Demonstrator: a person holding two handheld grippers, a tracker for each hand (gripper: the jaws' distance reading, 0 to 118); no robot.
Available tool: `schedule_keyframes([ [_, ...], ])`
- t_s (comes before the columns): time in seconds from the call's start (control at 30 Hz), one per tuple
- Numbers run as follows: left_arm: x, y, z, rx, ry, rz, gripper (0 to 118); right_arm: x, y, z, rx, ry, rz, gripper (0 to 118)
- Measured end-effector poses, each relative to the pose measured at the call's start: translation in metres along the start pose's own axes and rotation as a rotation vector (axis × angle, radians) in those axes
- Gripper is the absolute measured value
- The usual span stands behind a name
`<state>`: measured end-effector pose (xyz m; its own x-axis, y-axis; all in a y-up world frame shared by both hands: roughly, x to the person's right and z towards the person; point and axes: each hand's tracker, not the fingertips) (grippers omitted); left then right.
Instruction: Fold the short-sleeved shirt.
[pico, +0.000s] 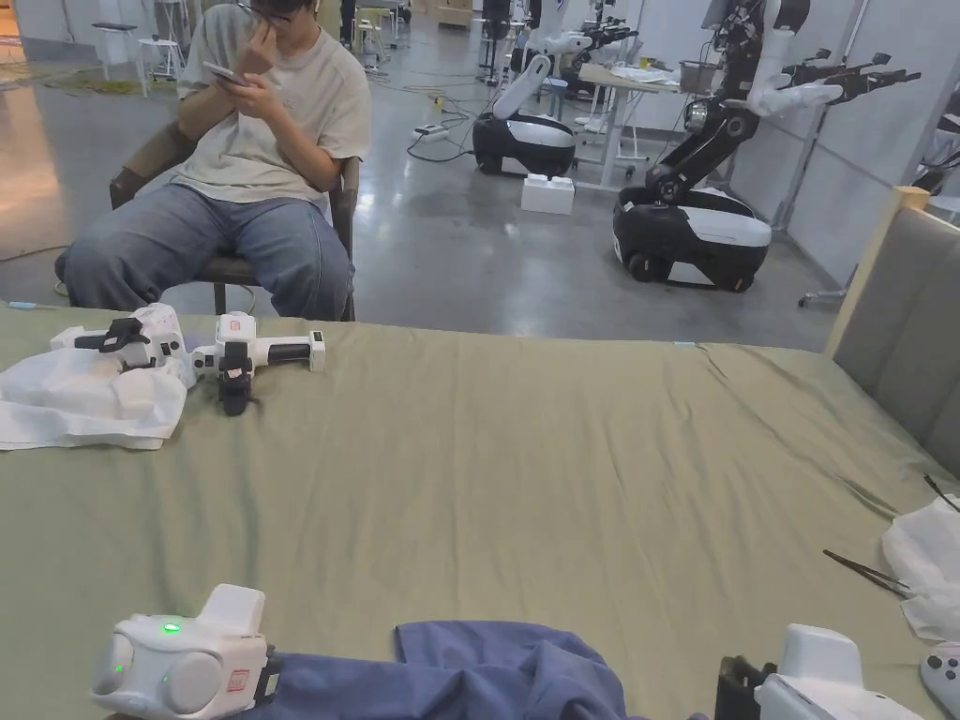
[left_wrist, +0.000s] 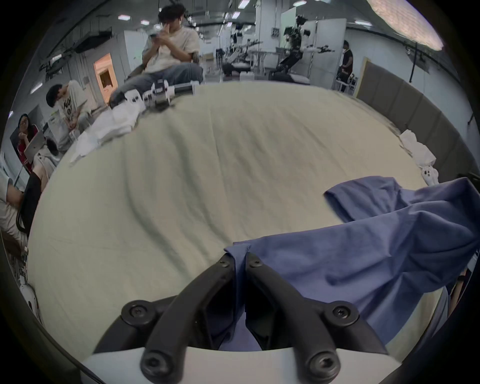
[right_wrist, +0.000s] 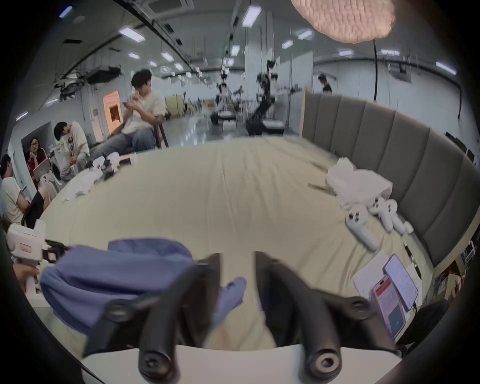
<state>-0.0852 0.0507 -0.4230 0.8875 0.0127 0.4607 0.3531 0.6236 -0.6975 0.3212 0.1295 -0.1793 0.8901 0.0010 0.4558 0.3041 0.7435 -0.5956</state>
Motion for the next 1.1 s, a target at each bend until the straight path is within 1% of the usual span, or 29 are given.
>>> schedule_keyframes([
  [0.03, 0.000, -0.002, 0.010, 0.024, -0.014, 0.003, 1, 0.003, -0.001, -0.011, -0.038, 0.019, 0.003, 69],
  [0.07, -0.003, -0.005, 0.022, 0.056, -0.023, 0.012, 1, 0.004, -0.003, -0.023, -0.079, 0.023, 0.015, 70],
  [0.1, -0.004, -0.007, 0.033, 0.077, -0.014, 0.025, 1, 0.004, -0.005, -0.034, -0.134, 0.024, 0.035, 70],
  [0.13, -0.004, -0.011, 0.042, 0.091, -0.017, 0.025, 1, 0.003, -0.009, -0.044, -0.167, 0.034, 0.015, 70],
  [0.23, 0.000, -0.022, 0.077, 0.136, -0.014, 0.039, 1, 0.001, -0.024, -0.076, -0.275, 0.053, -0.009, 70],
  [0.27, 0.000, -0.027, 0.085, 0.144, -0.011, 0.045, 1, -0.001, -0.030, -0.085, -0.308, 0.060, 0.002, 68],
  [0.3, 0.000, -0.032, 0.090, 0.155, -0.010, 0.053, 1, -0.003, -0.036, -0.092, -0.323, 0.073, 0.000, 60],
  [0.33, -0.006, -0.034, 0.094, 0.165, -0.011, 0.062, 1, -0.005, -0.042, -0.096, -0.321, 0.105, -0.002, 42],
  [0.37, -0.008, -0.036, 0.097, 0.166, -0.011, 0.067, 1, -0.007, -0.046, -0.098, -0.330, 0.133, -0.005, 4],
  [0.4, -0.009, -0.039, 0.101, 0.172, -0.012, 0.071, 1, -0.009, -0.049, -0.094, -0.315, 0.125, -0.002, 2],
  [0.47, -0.010, -0.040, 0.112, 0.190, 0.000, 0.078, 1, -0.013, -0.052, -0.082, -0.255, 0.103, 0.025, 1],
  [0.53, -0.014, -0.039, 0.122, 0.210, 0.010, 0.081, 1, -0.013, -0.050, -0.069, -0.212, 0.104, 0.034, 1],
  [0.67, -0.027, -0.028, 0.143, 0.276, 0.028, 0.087, 1, -0.008, -0.022, -0.029, -0.067, 0.095, 0.060, 1],
  [0.77, -0.035, -0.014, 0.167, 0.342, 0.043, 0.087, 1, -0.006, 0.007, 0.009, 0.048, 0.100, 0.068, 1],
  [0.83, -0.045, -0.004, 0.184, 0.381, 0.060, 0.101, 1, -0.004, 0.027, 0.032, 0.120, 0.085, 0.083, 1],
  [0.93, -0.058, 0.014, 0.216, 0.447, 0.079, 0.125, 1, -0.003, 0.058, 0.065, 0.213, 0.087, 0.106, 1],
  [1.0, -0.067, 0.026, 0.235, 0.481, 0.108, 0.126, 1, -0.003, 0.077, 0.080, 0.256, 0.065, 0.129, 1],
  [1.1, -0.087, 0.044, 0.262, 0.531, 0.124, 0.153, 1, -0.001, 0.106, 0.100, 0.314, 0.051, 0.129, 1],
])
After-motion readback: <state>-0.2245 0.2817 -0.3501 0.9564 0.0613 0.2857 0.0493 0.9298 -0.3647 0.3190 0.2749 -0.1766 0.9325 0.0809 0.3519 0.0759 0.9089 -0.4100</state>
